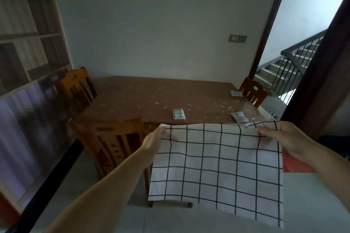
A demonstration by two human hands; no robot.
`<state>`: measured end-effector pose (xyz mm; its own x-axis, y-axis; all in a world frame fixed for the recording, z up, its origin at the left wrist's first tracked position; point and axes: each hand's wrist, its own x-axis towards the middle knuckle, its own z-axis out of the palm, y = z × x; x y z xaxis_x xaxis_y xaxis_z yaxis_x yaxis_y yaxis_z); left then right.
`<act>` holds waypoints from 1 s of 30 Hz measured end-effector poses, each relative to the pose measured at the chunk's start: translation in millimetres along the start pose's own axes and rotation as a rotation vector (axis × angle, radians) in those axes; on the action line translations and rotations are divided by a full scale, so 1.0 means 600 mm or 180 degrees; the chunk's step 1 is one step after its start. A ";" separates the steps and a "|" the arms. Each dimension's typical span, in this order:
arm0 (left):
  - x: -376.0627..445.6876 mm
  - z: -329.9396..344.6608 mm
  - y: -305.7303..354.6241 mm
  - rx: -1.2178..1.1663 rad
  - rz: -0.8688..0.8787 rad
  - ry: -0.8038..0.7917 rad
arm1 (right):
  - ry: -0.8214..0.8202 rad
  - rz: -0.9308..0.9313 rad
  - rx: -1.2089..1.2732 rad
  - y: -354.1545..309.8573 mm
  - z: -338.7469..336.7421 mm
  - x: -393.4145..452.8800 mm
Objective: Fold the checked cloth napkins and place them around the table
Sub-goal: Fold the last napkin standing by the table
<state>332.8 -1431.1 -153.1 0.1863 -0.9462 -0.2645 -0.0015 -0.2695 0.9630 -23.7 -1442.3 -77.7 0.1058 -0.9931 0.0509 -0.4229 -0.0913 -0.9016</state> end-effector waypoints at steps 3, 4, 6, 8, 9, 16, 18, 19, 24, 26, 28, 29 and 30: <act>-0.022 0.013 0.012 0.0081 0.0323 0.0226 | 0.0038 -0.0031 0.0011 -0.023 -0.004 -0.019; -0.025 0.017 0.013 0.0098 0.0452 0.0295 | 0.0078 -0.0036 -0.0009 -0.025 -0.008 -0.023; -0.033 0.023 0.014 0.0168 0.0607 0.0410 | 0.0114 -0.0023 -0.0093 -0.024 -0.018 -0.029; -0.042 0.030 0.014 0.0226 0.0706 0.0457 | 0.0157 0.0014 -0.0165 -0.020 -0.026 -0.037; -0.045 0.034 0.013 0.0277 0.0763 0.0481 | 0.0172 0.0049 -0.0140 -0.013 -0.031 -0.041; -0.065 0.071 0.009 -0.0386 0.0571 0.0447 | 0.0274 0.0475 0.0306 0.036 -0.058 -0.046; -0.065 0.080 0.014 -0.0869 0.0256 0.0434 | 0.0274 0.0674 0.0556 0.049 -0.064 -0.047; -0.066 0.084 0.018 -0.1078 0.0147 0.0404 | 0.0272 0.0735 0.0644 0.053 -0.068 -0.047; -0.077 0.098 0.047 -0.1514 0.0138 0.0072 | 0.0533 0.0823 0.1013 0.050 -0.089 -0.055; -0.079 0.102 0.060 -0.1695 0.0142 0.0097 | 0.0624 0.0854 0.1160 0.048 -0.098 -0.056; -0.083 0.109 0.074 -0.1604 0.0168 0.0067 | 0.0689 0.0850 0.1222 0.046 -0.106 -0.058; -0.086 0.114 0.081 -0.1471 0.0194 0.0053 | 0.0731 0.0832 0.1224 0.047 -0.109 -0.058; -0.087 0.117 0.087 -0.1324 0.0213 0.0045 | 0.0797 0.0821 0.1229 0.047 -0.112 -0.059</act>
<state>253.7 -1408.4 -92.4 0.2126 -0.9559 -0.2028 0.3821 -0.1097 0.9176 -100.0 -1414.4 -75.8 -0.1961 -0.9713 -0.1349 -0.0395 0.1453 -0.9886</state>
